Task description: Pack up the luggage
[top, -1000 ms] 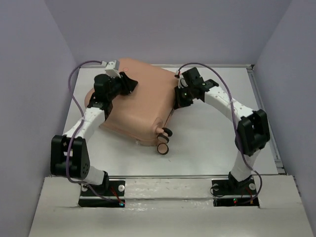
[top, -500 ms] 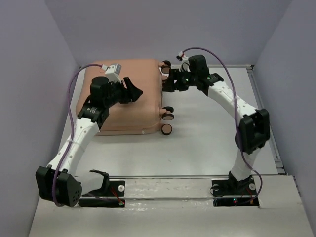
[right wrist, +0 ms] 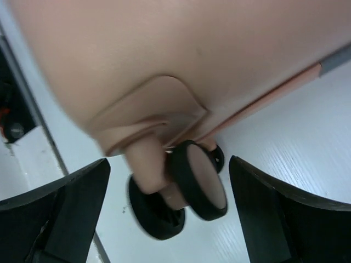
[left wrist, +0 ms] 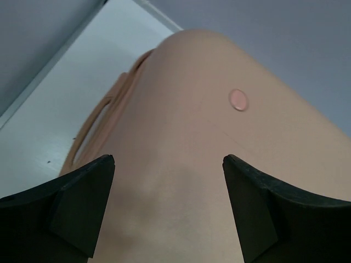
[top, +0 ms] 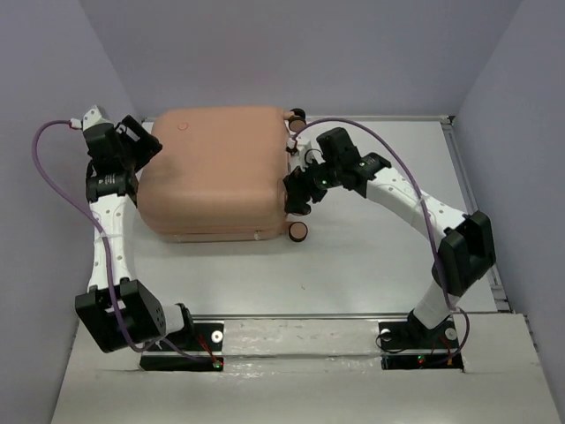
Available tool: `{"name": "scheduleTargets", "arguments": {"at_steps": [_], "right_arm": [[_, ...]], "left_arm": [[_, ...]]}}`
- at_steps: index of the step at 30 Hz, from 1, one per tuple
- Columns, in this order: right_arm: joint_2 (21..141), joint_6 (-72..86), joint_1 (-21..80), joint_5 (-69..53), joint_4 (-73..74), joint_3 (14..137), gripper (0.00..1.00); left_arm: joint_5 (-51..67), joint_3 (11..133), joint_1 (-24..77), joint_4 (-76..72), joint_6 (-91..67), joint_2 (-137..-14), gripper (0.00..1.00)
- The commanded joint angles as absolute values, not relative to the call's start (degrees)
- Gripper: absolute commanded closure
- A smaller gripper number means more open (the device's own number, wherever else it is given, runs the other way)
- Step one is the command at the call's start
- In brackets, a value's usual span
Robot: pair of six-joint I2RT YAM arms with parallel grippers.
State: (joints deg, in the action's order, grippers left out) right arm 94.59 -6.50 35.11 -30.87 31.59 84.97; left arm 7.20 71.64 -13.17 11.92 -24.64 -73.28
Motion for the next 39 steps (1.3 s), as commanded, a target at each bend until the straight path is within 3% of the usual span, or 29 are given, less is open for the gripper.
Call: {"name": "scheduleTargets", "arguments": {"at_steps": [1, 5, 8, 10, 15, 19, 24, 26, 27, 29, 30, 33, 35, 39], "right_arm": [[98.3, -10.0, 35.6, -17.1, 37.3, 90.9, 0.05], [99.8, -9.9, 36.8, -11.3, 37.3, 90.6, 0.08], [98.9, -8.4, 36.8, -5.3, 34.6, 89.0, 0.37], [96.9, -6.1, 36.3, -1.3, 33.2, 86.9, 0.72], [89.8, 0.8, 29.8, 1.9, 28.8, 81.1, 0.88], [84.6, 5.9, 23.2, 0.4, 26.0, 78.8, 0.91], [81.8, 10.8, 15.7, -2.6, 23.9, 79.1, 0.90], [81.3, 10.9, 14.2, -5.6, 24.5, 80.2, 0.82], [81.0, 10.6, 14.2, -9.5, 24.8, 80.2, 0.66], [79.2, 11.2, 14.2, -13.5, 25.0, 79.2, 0.50], [78.4, 12.1, 14.2, -14.8, 24.5, 77.1, 0.36], [75.6, 14.9, 14.2, -17.2, 23.1, 73.4, 0.18], [74.0, 17.0, 14.2, -15.5, 21.8, 69.1, 0.15], [69.9, 23.4, 13.1, -10.2, 16.8, 62.8, 0.11]], "left_arm": [[0.6, 69.2, -19.1, 9.3, -27.0, -76.3, 0.08], [1.8, 69.9, -21.6, 10.7, -26.8, -83.0, 0.10], [3.9, 67.1, -21.9, 9.2, -27.3, -85.9, 0.15], [7.2, 65.0, -21.9, 7.8, -29.1, -87.0, 0.16], [12.6, 53.5, -20.6, 2.2, -30.9, -84.2, 0.19], [14.6, 44.4, -16.5, 0.4, -31.9, -78.1, 0.21], [14.2, 30.3, -4.7, -3.7, -39.0, -66.2, 0.22], [13.0, 25.7, 2.8, -4.7, -42.2, -60.8, 0.22], [12.3, 24.4, 4.7, -4.7, -45.1, -58.7, 0.22], [11.2, 21.8, 7.6, -3.8, -47.0, -52.1, 0.22], [10.3, 22.1, 7.6, -2.6, -47.3, -49.4, 0.22], [1.1, 29.6, 7.6, 5.2, -42.3, -41.8, 0.22], [-4.7, 35.6, 7.6, 7.1, -38.7, -41.4, 0.22], [-4.3, 54.9, 7.5, 6.2, -33.8, -53.7, 0.16]]}}
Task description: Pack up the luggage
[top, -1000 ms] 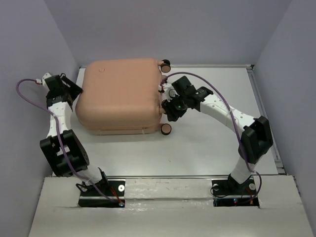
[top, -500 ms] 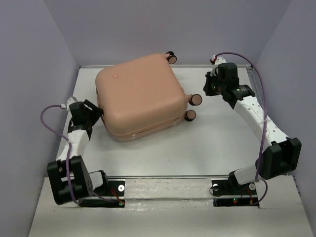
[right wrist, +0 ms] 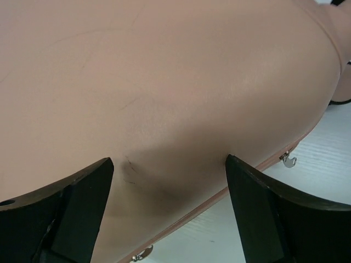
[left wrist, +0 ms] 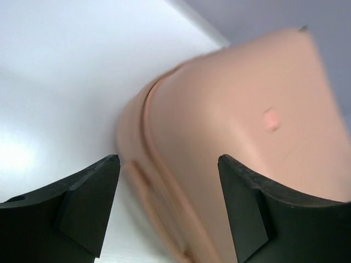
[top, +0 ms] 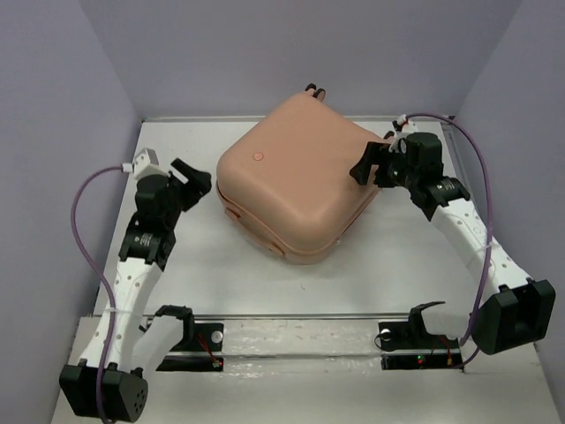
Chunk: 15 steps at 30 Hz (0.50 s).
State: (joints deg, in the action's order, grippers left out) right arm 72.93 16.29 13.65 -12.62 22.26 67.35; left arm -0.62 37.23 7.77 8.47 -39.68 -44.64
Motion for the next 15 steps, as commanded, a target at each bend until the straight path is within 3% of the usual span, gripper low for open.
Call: {"name": "scheduleTargets", "arguments": {"at_steps": [1, 2, 8, 12, 13, 15], "right_arm": [[69.4, 24.3, 12.5, -9.7, 16.0, 61.2, 0.11], [69.0, 25.4, 11.7, -9.8, 15.1, 60.3, 0.12], [70.3, 38.5, -1.8, -22.5, 2.5, 52.8, 0.14], [72.9, 41.1, -5.3, -24.2, -2.0, 49.8, 0.41], [73.6, 40.9, -5.3, -23.7, -2.1, 49.9, 0.57], [76.9, 39.6, -5.3, -24.2, -2.5, 50.5, 0.74]], "left_arm": [[-2.6, 57.5, 7.3, 4.2, -33.6, -59.0, 0.15], [-1.5, 60.2, 7.1, 3.7, -33.1, -59.1, 0.12], [13.2, 85.7, 2.2, 4.5, -33.3, -89.4, 0.08], [21.4, 99.0, -0.8, 10.4, -32.9, -105.9, 0.10], [21.3, 100.6, -1.1, 11.9, -32.7, -108.0, 0.10], [20.6, 100.5, -0.7, 11.6, -31.8, -110.9, 0.11]]}}
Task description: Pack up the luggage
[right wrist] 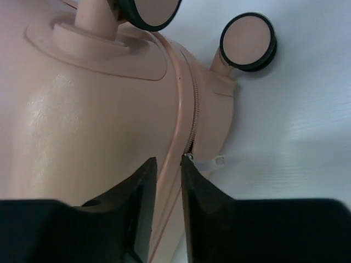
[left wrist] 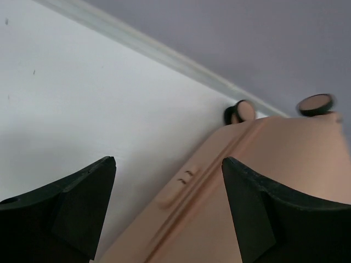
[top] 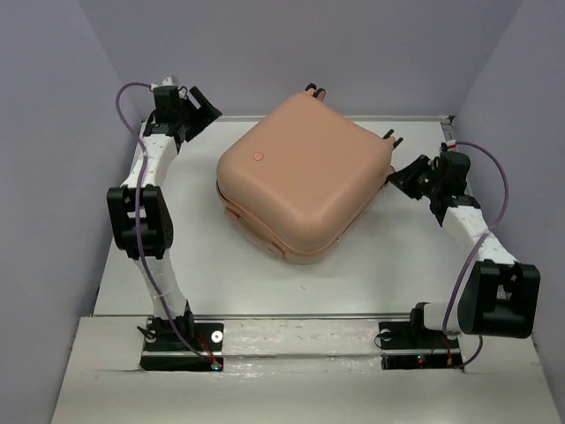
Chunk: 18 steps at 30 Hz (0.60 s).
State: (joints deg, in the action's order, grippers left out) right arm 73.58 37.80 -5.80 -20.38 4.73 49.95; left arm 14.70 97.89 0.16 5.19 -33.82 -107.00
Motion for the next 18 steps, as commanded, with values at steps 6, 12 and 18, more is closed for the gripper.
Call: {"name": "scheduleTargets", "arguments": {"at_steps": [6, 12, 18], "right_arm": [[85.5, 35.3, -1.4, -31.2, -1.9, 56.4, 0.81], [94.0, 34.6, 5.4, -33.7, -0.4, 70.4, 0.79], [91.5, 34.4, 6.0, -29.4, 1.9, 70.7, 0.53]], "left_arm": [[22.1, 86.7, -0.3, 2.8, -35.2, -110.0, 0.13], [19.0, 65.3, -0.5, -10.2, -41.0, -99.5, 0.13], [18.5, 63.6, -6.0, -8.1, -41.0, -89.1, 0.10]]}}
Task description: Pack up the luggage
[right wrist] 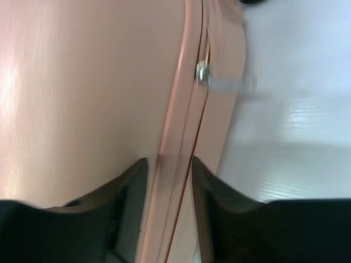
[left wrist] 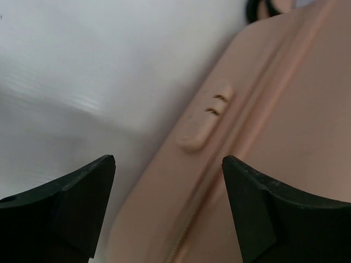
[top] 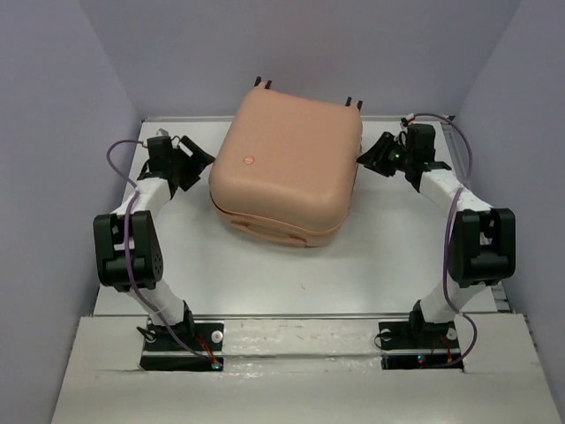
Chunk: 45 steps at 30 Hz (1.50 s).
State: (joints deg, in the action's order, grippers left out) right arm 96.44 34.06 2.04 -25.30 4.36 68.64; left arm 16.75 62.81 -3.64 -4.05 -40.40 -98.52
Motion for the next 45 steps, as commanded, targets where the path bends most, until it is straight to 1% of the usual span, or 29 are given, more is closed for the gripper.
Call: {"name": "scheduleTargets", "arguments": {"at_steps": [1, 3, 5, 6, 7, 8, 9, 10, 11, 12, 13, 14, 15, 17, 18, 19, 20, 21, 22, 25, 26, 28, 32, 36, 40, 43, 44, 45], "right_arm": [[90.2, 33.4, 6.0, -28.7, 2.1, 68.1, 0.45], [85.0, 31.7, 6.0, -27.8, 2.5, 62.6, 0.41], [80.9, 30.7, 6.0, -25.8, 2.3, 57.9, 0.41], [78.7, 30.1, 6.0, -25.4, 1.7, 55.6, 0.41], [74.3, 28.6, 6.0, -25.4, 1.1, 50.5, 0.44], [70.4, 27.8, 6.0, -25.8, -0.9, 47.9, 0.47], [68.7, 26.8, 6.0, -26.4, -2.2, 45.5, 0.58], [67.3, 26.4, 6.0, -26.9, -3.4, 43.3, 0.71], [66.5, 26.3, 6.0, -28.1, -4.6, 41.2, 0.83], [65.8, 26.5, 6.0, -28.7, -5.9, 38.2, 0.89], [65.5, 25.5, 6.0, -29.5, -6.5, 37.4, 0.93], [64.8, 25.0, 6.0, -30.1, -6.8, 36.6, 0.93], [64.3, 24.3, 6.0, -29.6, -8.4, 34.8, 0.93], [63.5, 23.2, 5.5, -31.7, -12.6, 32.3, 0.93], [63.8, 23.1, 5.4, -33.0, -15.7, 31.4, 0.92], [64.4, 21.5, 5.4, -34.9, -16.4, 31.3, 0.81], [65.2, 19.7, 5.4, -39.2, -16.9, 31.7, 0.75], [66.9, 18.4, 5.4, -40.5, -17.9, 31.8, 0.71], [67.7, 15.6, 4.9, -41.2, -18.8, 32.0, 0.66], [70.8, 13.2, 4.3, -43.9, -21.8, 32.5, 0.55], [73.0, 13.0, 4.3, -46.2, -24.6, 32.9, 0.55], [75.9, 11.9, 3.8, -48.9, -25.3, 33.9, 0.54], [82.8, 9.2, 3.1, -54.3, -26.1, 37.8, 0.51], [86.2, 7.7, 3.1, -56.9, -29.2, 39.2, 0.48], [87.8, 9.8, 3.1, -61.0, -35.7, 39.5, 0.40], [90.0, 10.6, 3.1, -64.8, -38.2, 41.5, 0.40], [90.9, 12.0, 3.1, -66.5, -40.1, 41.8, 0.40], [92.4, 13.6, 3.1, -69.3, -45.0, 42.0, 0.41]], "left_arm": [[17.8, 64.2, -6.8, -6.6, -40.4, -87.6, 0.09], [15.7, 67.0, -7.9, -4.0, -38.8, -82.4, 0.07], [12.0, 68.2, -7.8, -0.8, -36.7, -78.3, 0.06], [11.8, 67.4, -7.8, -0.5, -35.3, -73.9, 0.06], [12.7, 66.5, -7.7, -0.1, -34.8, -71.6, 0.06], [13.6, 63.7, -7.2, 1.0, -33.2, -66.8, 0.09], [14.1, 61.6, -6.8, 2.1, -32.4, -64.4, 0.12], [15.6, 59.1, -5.0, 2.7, -32.2, -61.9, 0.14], [16.4, 55.9, -3.9, 3.2, -32.1, -59.0, 0.19], [17.0, 52.9, -2.3, 3.5, -32.2, -53.6, 0.26], [17.4, 46.7, -0.7, 4.0, -33.1, -51.0, 0.41], [18.0, 43.7, 3.6, 5.0, -33.7, -48.5, 0.46], [18.0, 38.2, 5.7, 5.3, -34.7, -43.9, 0.55], [19.8, 33.3, 11.2, 5.4, -38.9, -39.0, 0.60], [19.8, 29.4, 13.3, 5.4, -40.5, -37.5, 0.64], [19.3, 27.6, 15.5, 5.3, -42.3, -36.0, 0.65], [17.3, 26.1, 17.8, 5.4, -45.0, -34.6, 0.66], [15.9, 23.6, 22.6, 5.5, -46.5, -32.1, 0.66], [13.3, 22.6, 24.9, 5.6, -48.0, -31.1, 0.66], [10.3, 19.8, 31.4, 4.7, -51.4, -30.8, 0.65], [9.8, 19.2, 32.4, 2.7, -52.0, -32.8, 0.61], [9.4, 19.2, 34.4, 0.8, -52.0, -35.5, 0.56], [8.7, 20.1, 35.2, -4.8, -50.8, -42.3, 0.50], [8.3, 20.2, 35.4, -8.3, -49.7, -47.5, 0.47], [5.9, 20.3, 35.5, -9.8, -48.9, -50.3, 0.46], [4.6, 20.7, 35.5, -10.0, -48.3, -50.9, 0.45], [3.8, 20.7, 35.5, -9.9, -48.1, -51.0, 0.45], [3.4, 20.8, 35.5, -9.9, -47.8, -51.1, 0.45]]}}
